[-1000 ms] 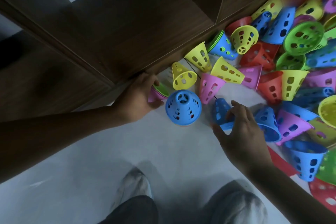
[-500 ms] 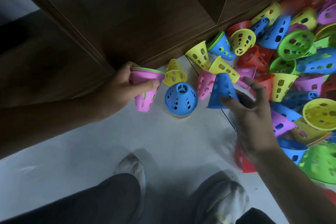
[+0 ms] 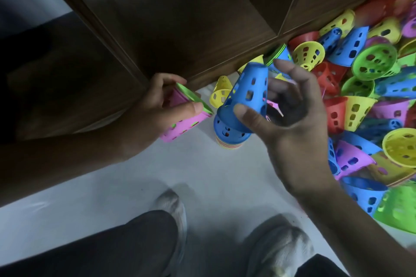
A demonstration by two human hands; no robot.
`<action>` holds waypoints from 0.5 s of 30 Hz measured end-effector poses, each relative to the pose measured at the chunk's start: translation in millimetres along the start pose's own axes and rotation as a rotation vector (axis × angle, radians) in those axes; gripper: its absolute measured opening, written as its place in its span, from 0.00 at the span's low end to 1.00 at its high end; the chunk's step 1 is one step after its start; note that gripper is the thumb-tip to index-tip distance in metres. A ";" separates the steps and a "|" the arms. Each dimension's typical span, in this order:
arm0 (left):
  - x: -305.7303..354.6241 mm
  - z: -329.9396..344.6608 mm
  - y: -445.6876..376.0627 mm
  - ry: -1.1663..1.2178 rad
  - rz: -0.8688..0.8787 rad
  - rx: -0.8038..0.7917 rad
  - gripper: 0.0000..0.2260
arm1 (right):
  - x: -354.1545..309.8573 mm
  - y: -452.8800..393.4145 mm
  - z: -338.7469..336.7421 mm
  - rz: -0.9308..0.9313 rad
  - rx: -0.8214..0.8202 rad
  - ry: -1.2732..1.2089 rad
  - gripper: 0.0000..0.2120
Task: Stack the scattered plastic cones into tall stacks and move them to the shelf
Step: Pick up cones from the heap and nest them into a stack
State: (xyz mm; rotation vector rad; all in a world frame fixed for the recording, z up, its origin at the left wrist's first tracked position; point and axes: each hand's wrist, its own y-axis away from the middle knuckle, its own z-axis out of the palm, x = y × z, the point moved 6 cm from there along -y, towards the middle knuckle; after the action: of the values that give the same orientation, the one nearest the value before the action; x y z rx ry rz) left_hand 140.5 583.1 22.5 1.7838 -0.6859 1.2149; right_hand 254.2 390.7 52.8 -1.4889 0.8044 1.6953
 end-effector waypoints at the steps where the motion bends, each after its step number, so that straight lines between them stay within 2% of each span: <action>1: 1.2 -1.2 0.5 0.024 -0.001 0.007 0.32 | 3.5 1.7 1.6 -0.015 -0.021 0.048 0.32; 8: 18.0 -7.6 3.8 0.012 0.080 0.001 0.27 | 26.0 7.4 3.4 -0.114 -0.107 0.383 0.32; 12: 26.6 -2.7 8.0 -0.101 0.139 -0.062 0.28 | 38.2 8.0 5.0 -0.101 -0.154 0.592 0.30; 15: 36.2 5.8 10.8 -0.148 0.187 -0.156 0.28 | 41.2 7.3 -1.9 -0.088 -0.177 0.683 0.34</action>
State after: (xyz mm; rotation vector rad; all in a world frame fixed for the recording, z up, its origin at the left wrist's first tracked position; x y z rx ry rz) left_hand 148.2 573.6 58.7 1.7201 -1.0250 1.1243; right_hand 246.4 390.0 11.6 -2.2400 0.9230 1.2075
